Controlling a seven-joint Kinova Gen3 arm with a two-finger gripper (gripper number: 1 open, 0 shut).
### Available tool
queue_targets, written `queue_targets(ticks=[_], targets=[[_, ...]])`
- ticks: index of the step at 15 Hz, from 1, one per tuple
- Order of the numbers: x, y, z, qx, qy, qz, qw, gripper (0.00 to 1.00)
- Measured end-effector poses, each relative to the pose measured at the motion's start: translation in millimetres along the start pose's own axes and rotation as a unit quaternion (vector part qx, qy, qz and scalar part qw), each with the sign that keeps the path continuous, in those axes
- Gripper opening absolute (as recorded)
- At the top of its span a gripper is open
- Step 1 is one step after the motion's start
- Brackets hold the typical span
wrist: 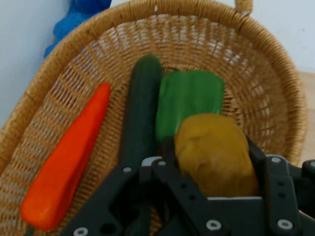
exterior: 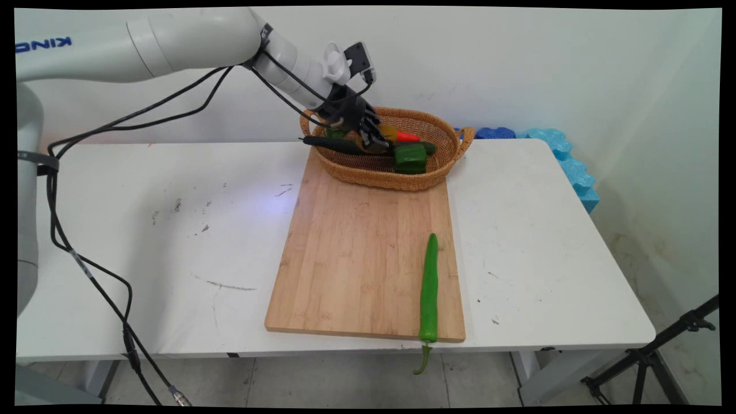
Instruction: Place the picked object in the vegetable basket
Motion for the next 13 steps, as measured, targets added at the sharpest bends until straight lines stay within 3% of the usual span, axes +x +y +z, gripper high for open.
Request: queue_targets(ticks=[8,9,13], targets=[[-14.8,-10.6,15.1,0.007,-0.007,-0.008,0.9999,0.00],[-16.3,-11.2,16.4,0.007,-0.008,-0.009,0.9999,1.00],[-21.0,-13.1,19.9,0.007,-0.009,-0.010,0.9999,1.00]])
